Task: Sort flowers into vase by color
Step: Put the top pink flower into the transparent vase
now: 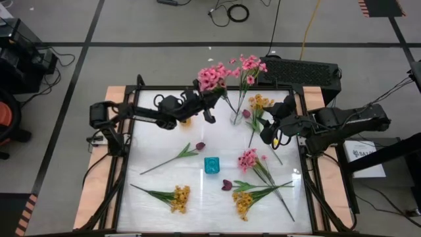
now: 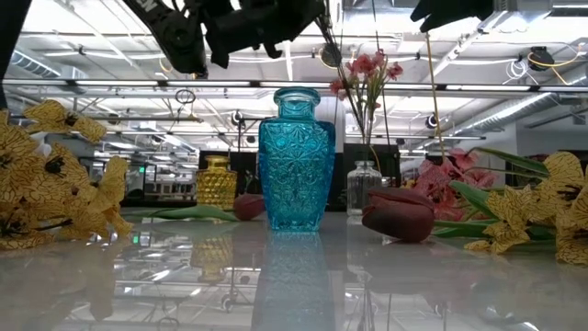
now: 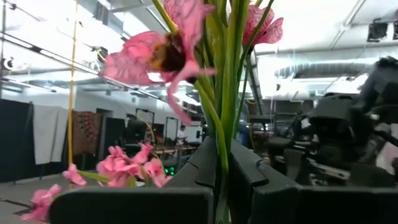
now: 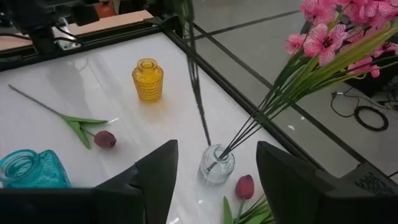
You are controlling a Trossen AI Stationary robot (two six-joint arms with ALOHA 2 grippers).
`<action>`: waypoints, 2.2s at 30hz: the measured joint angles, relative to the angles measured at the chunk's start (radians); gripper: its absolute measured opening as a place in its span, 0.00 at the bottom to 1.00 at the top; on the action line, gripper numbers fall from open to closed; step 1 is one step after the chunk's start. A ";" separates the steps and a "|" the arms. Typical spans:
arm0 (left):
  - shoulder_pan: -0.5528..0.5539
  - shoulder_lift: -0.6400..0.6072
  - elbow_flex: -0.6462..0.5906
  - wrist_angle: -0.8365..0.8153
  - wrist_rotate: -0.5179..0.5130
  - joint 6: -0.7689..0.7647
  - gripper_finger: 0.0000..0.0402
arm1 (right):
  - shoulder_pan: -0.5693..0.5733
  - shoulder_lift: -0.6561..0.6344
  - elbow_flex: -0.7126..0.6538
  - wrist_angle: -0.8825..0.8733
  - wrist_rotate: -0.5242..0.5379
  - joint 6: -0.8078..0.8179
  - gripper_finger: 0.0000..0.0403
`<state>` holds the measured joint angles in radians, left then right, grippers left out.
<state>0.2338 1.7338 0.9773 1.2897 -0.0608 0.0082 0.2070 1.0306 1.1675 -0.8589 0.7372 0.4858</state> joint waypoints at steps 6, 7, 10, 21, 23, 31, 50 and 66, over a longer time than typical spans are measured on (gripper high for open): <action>0.038 0.012 0.001 -0.048 -0.003 -0.031 0.04 | 0.000 0.000 0.000 0.000 0.000 -0.008 0.52; 0.042 0.017 0.001 -0.043 -0.002 -0.046 0.04 | 0.000 0.000 0.000 0.000 0.000 -0.008 0.52; 0.048 0.038 0.001 -0.016 -0.002 -0.054 0.04 | 0.000 0.000 0.000 0.001 0.000 -0.007 0.52; 0.048 0.081 0.002 0.033 -0.014 -0.055 0.04 | 0.000 0.000 0.000 0.001 0.000 -0.004 0.52; 0.048 0.081 0.002 0.035 -0.018 -0.055 0.04 | 0.000 0.000 0.000 0.001 0.000 -0.004 0.52; 0.048 0.081 0.002 0.002 -0.026 -0.054 0.04 | 0.000 0.000 0.000 0.002 0.000 -0.006 0.52; 0.048 0.080 0.002 -0.022 -0.026 -0.046 0.18 | 0.000 0.000 -0.001 0.011 0.000 -0.007 0.52; 0.053 0.080 0.002 -0.163 -0.031 -0.057 0.38 | 0.000 0.000 -0.001 0.011 0.000 -0.008 0.52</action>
<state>0.2870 1.8137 0.9791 1.1265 -0.0917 -0.0485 0.2070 1.0306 1.1667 -0.8474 0.7368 0.4782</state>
